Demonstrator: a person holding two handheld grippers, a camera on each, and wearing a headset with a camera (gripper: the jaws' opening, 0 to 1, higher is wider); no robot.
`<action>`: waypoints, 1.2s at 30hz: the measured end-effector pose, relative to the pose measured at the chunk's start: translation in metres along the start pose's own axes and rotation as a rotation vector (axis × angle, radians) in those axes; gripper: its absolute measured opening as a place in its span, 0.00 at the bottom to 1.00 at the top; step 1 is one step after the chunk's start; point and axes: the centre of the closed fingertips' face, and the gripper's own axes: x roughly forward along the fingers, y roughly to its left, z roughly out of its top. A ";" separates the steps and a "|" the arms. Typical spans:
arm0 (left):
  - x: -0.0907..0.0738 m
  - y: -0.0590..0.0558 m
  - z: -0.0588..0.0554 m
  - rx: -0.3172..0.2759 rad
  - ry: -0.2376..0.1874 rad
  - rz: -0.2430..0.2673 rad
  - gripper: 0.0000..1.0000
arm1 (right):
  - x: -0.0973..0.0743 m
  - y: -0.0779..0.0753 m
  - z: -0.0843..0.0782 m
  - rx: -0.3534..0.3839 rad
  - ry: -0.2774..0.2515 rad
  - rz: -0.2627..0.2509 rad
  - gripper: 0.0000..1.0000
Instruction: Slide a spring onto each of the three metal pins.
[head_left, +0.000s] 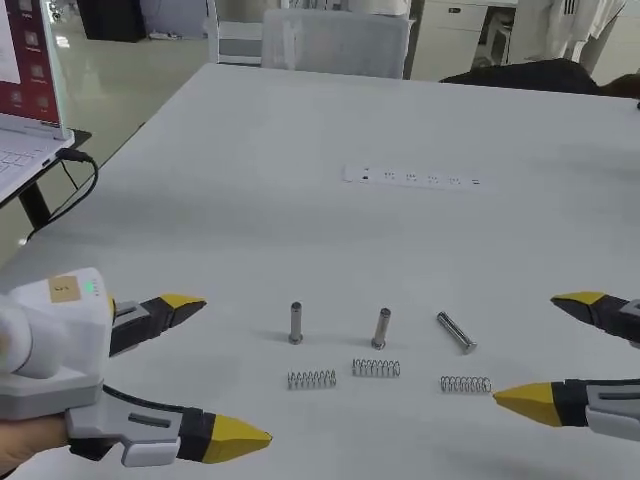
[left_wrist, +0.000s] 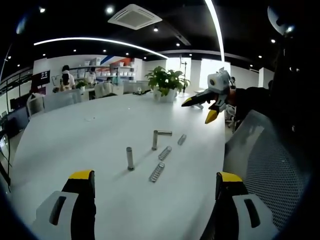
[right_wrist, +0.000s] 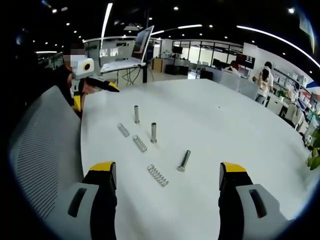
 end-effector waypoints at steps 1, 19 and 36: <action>0.000 0.000 0.000 0.000 0.000 0.000 0.98 | 0.000 0.000 0.000 0.000 0.002 0.001 0.85; 0.000 0.000 0.000 0.000 -0.002 -0.002 0.98 | 0.000 0.000 0.000 0.001 0.005 -0.001 0.85; -0.003 -0.003 -0.001 -0.003 -0.007 0.006 0.97 | 0.015 -0.013 0.008 -0.006 0.020 0.005 0.82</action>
